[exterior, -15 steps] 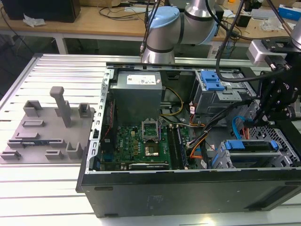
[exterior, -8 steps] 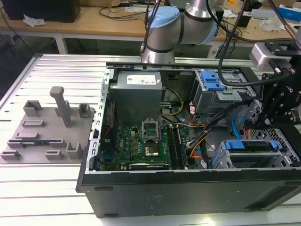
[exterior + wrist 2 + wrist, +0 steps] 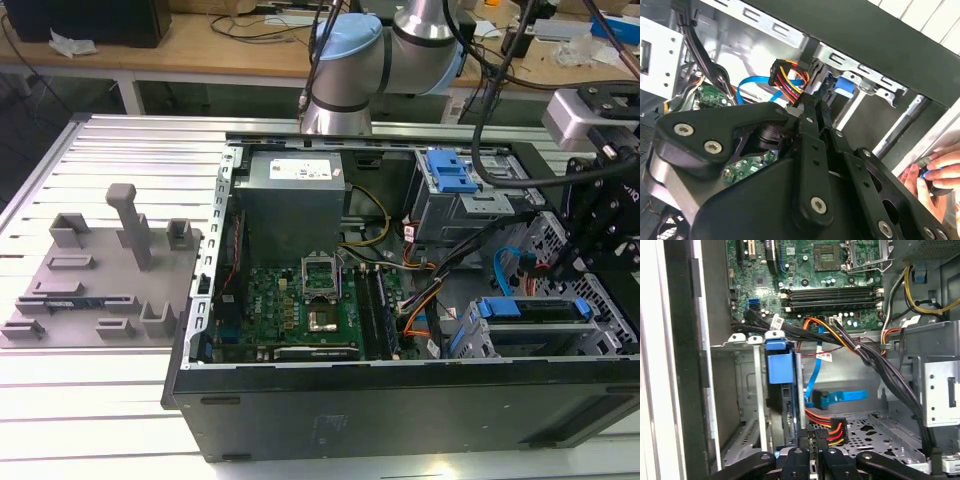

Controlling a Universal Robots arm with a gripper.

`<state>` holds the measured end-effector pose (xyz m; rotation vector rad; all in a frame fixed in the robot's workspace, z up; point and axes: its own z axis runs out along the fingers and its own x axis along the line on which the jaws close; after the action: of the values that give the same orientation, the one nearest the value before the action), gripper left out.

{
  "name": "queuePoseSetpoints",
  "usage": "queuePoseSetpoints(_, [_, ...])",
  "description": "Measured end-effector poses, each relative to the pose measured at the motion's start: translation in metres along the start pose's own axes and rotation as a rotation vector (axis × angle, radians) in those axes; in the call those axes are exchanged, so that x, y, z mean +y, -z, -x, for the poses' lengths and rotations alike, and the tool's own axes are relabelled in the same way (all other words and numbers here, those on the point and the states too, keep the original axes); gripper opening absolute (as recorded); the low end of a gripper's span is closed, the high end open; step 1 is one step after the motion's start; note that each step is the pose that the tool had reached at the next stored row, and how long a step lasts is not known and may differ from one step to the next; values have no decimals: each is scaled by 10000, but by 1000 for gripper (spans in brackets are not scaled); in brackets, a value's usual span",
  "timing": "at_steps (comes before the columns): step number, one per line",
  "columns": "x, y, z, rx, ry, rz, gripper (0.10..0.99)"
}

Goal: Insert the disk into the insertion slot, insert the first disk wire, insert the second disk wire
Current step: 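Insert the first disk wire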

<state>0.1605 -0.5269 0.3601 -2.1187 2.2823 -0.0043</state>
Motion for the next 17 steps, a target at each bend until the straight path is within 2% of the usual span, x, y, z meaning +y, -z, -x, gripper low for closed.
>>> queuePoseSetpoints(6, [2, 1, -18, 8, -373, -7, 169])
queuePoseSetpoints(13, [8, 0, -26, 25, -375, -9, 169])
queuePoseSetpoints(14, [8, -1, -27, 48, -374, -11, 169])
queuePoseSetpoints(16, [9, -1, -27, 166, -371, -21, 169])
queuePoseSetpoints(17, [9, -1, -26, 255, -370, -29, 169])
